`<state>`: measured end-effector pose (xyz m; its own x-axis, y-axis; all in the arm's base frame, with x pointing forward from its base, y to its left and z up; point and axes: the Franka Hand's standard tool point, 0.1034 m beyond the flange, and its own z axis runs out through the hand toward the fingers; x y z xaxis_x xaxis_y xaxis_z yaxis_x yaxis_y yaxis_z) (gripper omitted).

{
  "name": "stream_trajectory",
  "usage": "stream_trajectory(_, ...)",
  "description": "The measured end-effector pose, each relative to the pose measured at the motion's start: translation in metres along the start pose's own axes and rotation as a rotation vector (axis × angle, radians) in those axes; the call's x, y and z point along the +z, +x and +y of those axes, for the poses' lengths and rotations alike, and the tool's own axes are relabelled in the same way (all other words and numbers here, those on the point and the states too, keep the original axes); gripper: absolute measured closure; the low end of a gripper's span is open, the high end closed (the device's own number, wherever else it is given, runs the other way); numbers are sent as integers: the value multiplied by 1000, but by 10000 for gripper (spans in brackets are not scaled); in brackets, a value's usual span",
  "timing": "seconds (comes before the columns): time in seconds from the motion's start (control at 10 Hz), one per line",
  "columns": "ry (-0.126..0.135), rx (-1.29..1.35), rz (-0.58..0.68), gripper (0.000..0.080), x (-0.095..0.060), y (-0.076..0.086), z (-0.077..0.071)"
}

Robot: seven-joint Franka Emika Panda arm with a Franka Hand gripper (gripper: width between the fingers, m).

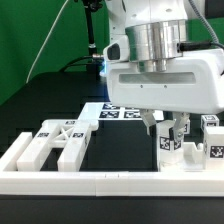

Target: Assemble chair

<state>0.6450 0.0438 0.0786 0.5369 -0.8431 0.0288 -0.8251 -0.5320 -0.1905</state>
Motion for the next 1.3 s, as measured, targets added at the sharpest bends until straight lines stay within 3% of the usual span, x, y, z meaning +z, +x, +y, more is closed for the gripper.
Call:
stream_trajectory(0.2, -17, 408, -20, 511, 3, -2, 1)
stream_trajectory(0.3, -12, 566, -42, 511, 3, 0, 3)
stream_trajectory(0.5, -1, 654, -68, 511, 4, 2, 5)
stream_trajectory(0.6, -1, 638, -67, 441, 5, 1, 5)
stream_trajectory(0.7, -2, 558, -63, 441, 5, 0, 5)
stream_trajectory(0.8, -2, 377, -50, 244, 4, -3, 2)
stream_trajectory(0.9, 6, 189, -43, 170, 4, -5, 0)
stream_trajectory(1.3, 10, -203, -44, 151, 5, -13, 2)
